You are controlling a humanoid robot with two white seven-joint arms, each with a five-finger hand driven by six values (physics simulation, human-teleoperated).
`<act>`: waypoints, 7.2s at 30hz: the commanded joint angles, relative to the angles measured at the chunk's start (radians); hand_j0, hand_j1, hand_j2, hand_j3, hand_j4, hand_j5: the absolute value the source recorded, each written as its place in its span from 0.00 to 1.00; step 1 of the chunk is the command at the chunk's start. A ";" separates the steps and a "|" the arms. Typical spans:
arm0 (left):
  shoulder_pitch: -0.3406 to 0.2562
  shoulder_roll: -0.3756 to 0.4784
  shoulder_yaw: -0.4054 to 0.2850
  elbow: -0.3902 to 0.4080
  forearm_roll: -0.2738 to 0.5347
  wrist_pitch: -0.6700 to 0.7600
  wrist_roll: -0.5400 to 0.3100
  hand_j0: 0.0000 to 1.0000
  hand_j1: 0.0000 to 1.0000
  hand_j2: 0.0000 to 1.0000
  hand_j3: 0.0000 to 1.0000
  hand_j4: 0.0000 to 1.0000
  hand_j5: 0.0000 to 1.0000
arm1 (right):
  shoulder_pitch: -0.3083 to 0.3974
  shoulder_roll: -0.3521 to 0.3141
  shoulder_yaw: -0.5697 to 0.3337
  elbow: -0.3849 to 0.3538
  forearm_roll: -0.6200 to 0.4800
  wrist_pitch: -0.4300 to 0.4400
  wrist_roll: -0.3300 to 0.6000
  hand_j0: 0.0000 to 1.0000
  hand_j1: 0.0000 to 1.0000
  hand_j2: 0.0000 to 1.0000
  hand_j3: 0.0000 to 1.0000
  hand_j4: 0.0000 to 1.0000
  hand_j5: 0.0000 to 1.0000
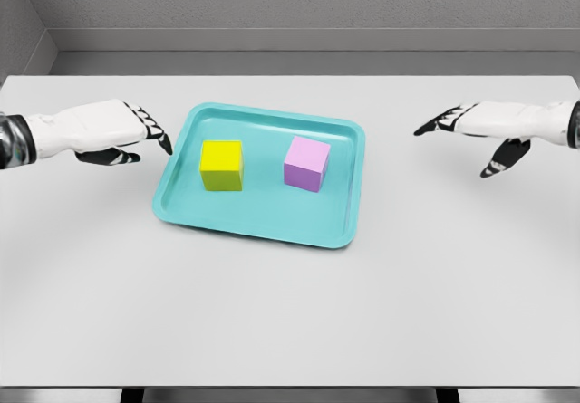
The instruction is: Push two cubes
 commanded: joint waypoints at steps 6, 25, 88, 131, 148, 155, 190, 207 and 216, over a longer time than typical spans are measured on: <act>0.000 -0.033 -0.028 -0.004 -0.021 0.003 0.000 0.60 0.60 0.60 0.60 0.60 0.60 | -0.020 -0.001 0.010 -0.003 -0.021 -0.005 0.010 1.00 1.00 1.00 1.00 1.00 1.00; -0.009 -0.070 -0.030 0.113 -0.037 0.003 0.000 0.60 0.60 0.60 0.60 0.60 0.60 | -0.150 0.165 0.216 -0.006 0.069 0.028 0.010 0.13 0.13 0.13 0.13 0.13 0.13; -0.060 -0.143 -0.025 0.234 -0.028 0.003 0.000 0.59 0.59 0.59 0.59 0.59 0.59 | -0.285 0.450 0.441 0.155 0.184 0.080 0.010 0.12 0.12 0.12 0.12 0.12 0.12; -0.091 -0.235 -0.033 0.320 -0.046 0.003 0.000 0.48 0.48 0.48 0.48 0.48 0.48 | -0.321 0.565 0.463 0.330 0.199 0.084 0.010 0.12 0.12 0.12 0.12 0.12 0.12; -0.091 -0.267 -0.034 0.317 -0.046 0.003 0.000 0.48 0.48 0.48 0.48 0.48 0.48 | -0.339 0.593 0.461 0.332 0.218 0.095 0.010 0.12 0.12 0.12 0.12 0.12 0.12; -0.095 -0.277 -0.054 0.317 -0.049 0.003 0.000 0.48 0.48 0.48 0.48 0.48 0.48 | -0.344 0.607 0.461 0.332 0.221 0.103 0.010 0.12 0.12 0.12 0.12 0.12 0.12; -0.124 -0.223 -0.044 0.295 0.018 0.003 0.000 0.49 0.49 0.49 0.49 0.49 0.49 | -0.390 0.628 0.460 0.338 0.371 0.176 0.010 0.12 0.12 0.12 0.12 0.12 0.12; 0.095 0.044 -0.031 -0.177 0.290 0.003 0.000 0.49 0.49 0.49 0.49 0.49 0.49 | -0.408 0.753 0.463 0.396 0.448 0.190 0.010 0.12 0.12 0.12 0.12 0.12 0.12; 0.095 -0.013 -0.044 -0.168 0.281 0.003 0.000 0.49 0.49 0.49 0.49 0.49 0.49 | -0.411 0.760 0.489 0.382 0.463 0.184 0.010 0.12 0.12 0.12 0.12 0.12 0.12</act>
